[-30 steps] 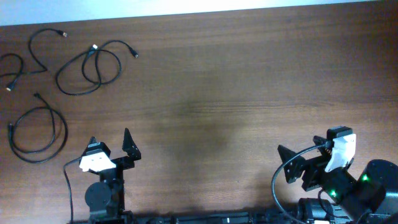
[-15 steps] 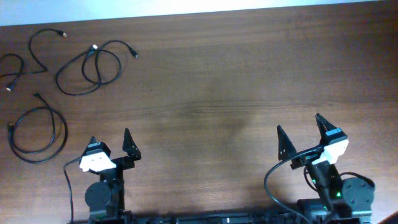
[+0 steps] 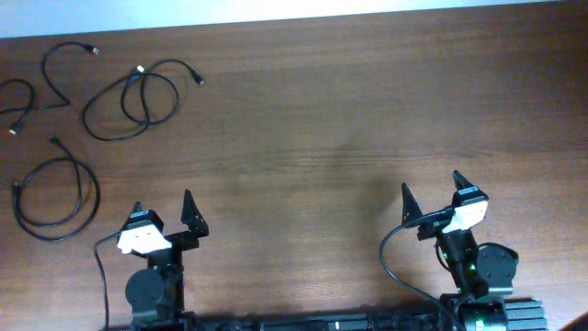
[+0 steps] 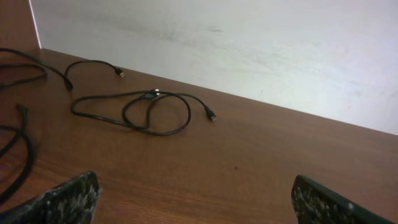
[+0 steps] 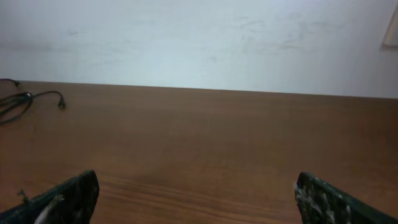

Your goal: Untangle cables

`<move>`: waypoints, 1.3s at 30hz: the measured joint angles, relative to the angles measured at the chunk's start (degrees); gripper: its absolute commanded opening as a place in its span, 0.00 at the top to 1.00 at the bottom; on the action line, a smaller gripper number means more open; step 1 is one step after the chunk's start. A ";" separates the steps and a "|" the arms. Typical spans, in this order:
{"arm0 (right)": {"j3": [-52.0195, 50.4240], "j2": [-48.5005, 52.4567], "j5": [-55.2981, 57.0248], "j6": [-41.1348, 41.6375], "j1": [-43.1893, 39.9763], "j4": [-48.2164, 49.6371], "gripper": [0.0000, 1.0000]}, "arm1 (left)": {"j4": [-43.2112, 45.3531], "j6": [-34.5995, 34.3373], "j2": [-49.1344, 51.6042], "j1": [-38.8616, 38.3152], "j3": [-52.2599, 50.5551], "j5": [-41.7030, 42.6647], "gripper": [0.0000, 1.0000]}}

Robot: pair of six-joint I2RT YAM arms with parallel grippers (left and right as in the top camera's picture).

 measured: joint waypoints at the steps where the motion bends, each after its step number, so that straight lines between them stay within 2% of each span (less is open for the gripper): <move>1: 0.00 0.00 0.02 -0.81 0.00 0.00 0.01 | 0.00 0.00 0.00 0.00 0.00 0.00 0.01; 10: 0.00 0.00 2.97 -4.70 -0.28 -0.22 0.01 | 0.00 0.00 0.00 0.00 0.00 0.00 0.01; 16: 0.00 0.00 12.13 0.76 -0.44 -1.14 0.01 | 0.00 0.00 0.00 0.00 0.00 0.00 0.01; 28: 0.00 0.00 12.46 1.81 -0.44 -1.14 0.01 | 0.00 0.00 0.00 0.00 0.00 -0.02 0.01; 33: 0.00 0.00 12.44 1.77 -0.44 -1.14 0.01 | -0.02 10.56 0.00 0.00 0.00 1.86 0.01; 39: 0.00 0.00 12.44 1.79 -0.44 -1.14 0.01 | -0.02 12.63 0.00 0.00 0.00 2.36 0.01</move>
